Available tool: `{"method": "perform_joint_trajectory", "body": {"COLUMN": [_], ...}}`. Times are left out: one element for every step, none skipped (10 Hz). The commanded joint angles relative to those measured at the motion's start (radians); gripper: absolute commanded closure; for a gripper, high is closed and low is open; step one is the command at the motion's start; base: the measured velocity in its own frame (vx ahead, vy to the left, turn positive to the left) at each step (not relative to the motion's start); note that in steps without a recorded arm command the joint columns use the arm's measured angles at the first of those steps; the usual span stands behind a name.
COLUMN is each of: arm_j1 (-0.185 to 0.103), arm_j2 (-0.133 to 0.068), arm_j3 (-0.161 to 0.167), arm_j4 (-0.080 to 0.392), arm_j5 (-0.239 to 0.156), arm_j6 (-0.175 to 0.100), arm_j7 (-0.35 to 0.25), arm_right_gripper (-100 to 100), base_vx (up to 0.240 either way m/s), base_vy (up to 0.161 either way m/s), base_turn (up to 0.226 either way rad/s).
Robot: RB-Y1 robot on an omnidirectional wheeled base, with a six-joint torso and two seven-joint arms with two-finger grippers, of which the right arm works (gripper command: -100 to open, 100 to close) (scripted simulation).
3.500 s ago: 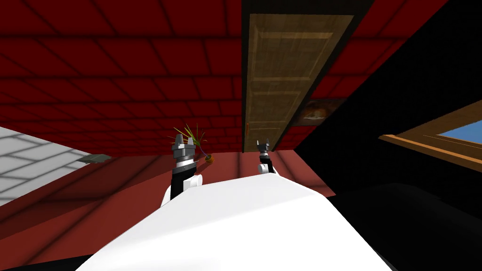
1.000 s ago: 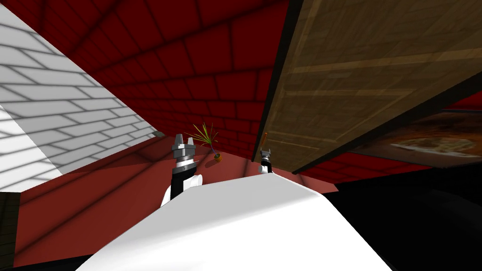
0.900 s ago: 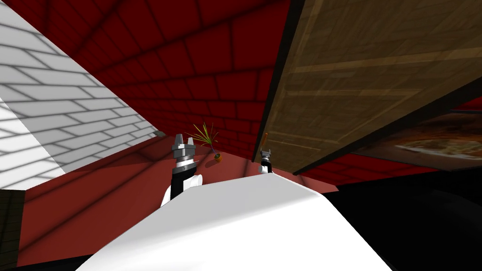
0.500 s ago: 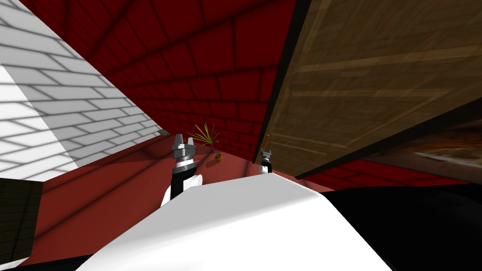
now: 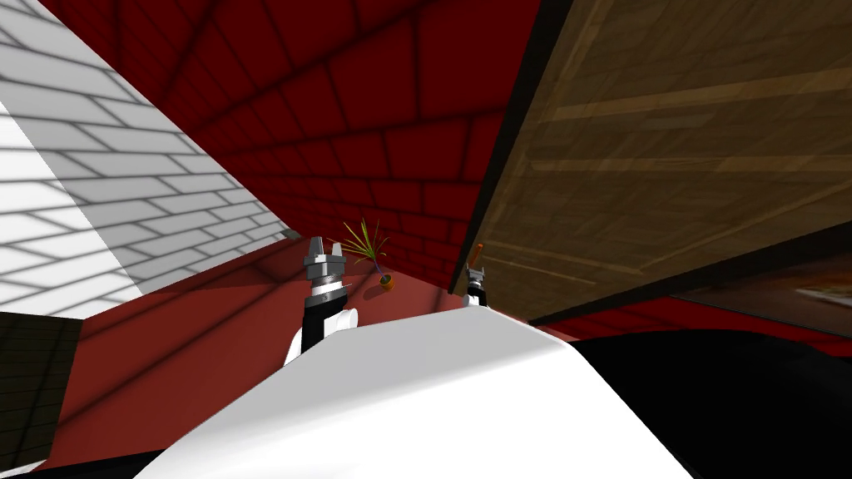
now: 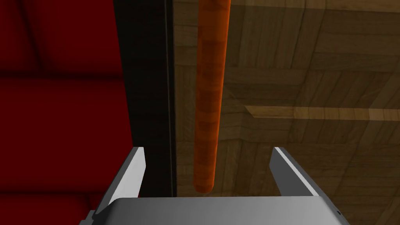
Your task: Pull the door open
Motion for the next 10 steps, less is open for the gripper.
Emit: {"method": "perform_joint_trajectory", "body": {"arm_j1": [0.002, 0.014, 0.020, 0.026, 0.037, 0.037, 0.051, 0.057, 0.060, 0.068], "arm_j2": [-0.022, -0.046, -0.057, -0.069, -0.091, -0.091, -0.118, -0.130, -0.136, -0.126], "arm_j3": [0.005, 0.008, 0.009, 0.010, 0.012, 0.012, 0.015, 0.017, 0.017, 0.019], "arm_j4": [0.025, 0.030, 0.032, 0.035, 0.039, 0.039, 0.045, 0.047, 0.048, 0.038], "arm_j5": [-0.001, -0.004, -0.005, -0.006, -0.009, -0.009, -0.012, -0.014, -0.014, -0.014], "arm_j6": [-0.011, -0.014, -0.015, -0.017, -0.019, -0.019, -0.022, -0.024, -0.025, -0.020], "arm_j7": [-0.036, -0.063, -0.076, -0.090, -0.115, -0.115, -0.146, -0.160, -0.167, -0.154], "arm_right_gripper": [-100, -100, -100, -100, -100, -100, -100, -100, -100, -100], "base_vx": [0.141, 0.165, 0.154, 0.118, 0.127, 0.088, 0.110, 0.184, 0.173, 0.042], "base_vy": [0.003, -0.017, -0.005, -0.010, -0.012, -0.012, -0.003, -0.009, 0.001, 0.017], "base_turn": [0.045, 0.057, 0.042, 0.026, 0.049, 0.022, 0.050, 0.045, -0.005, -0.037]}}
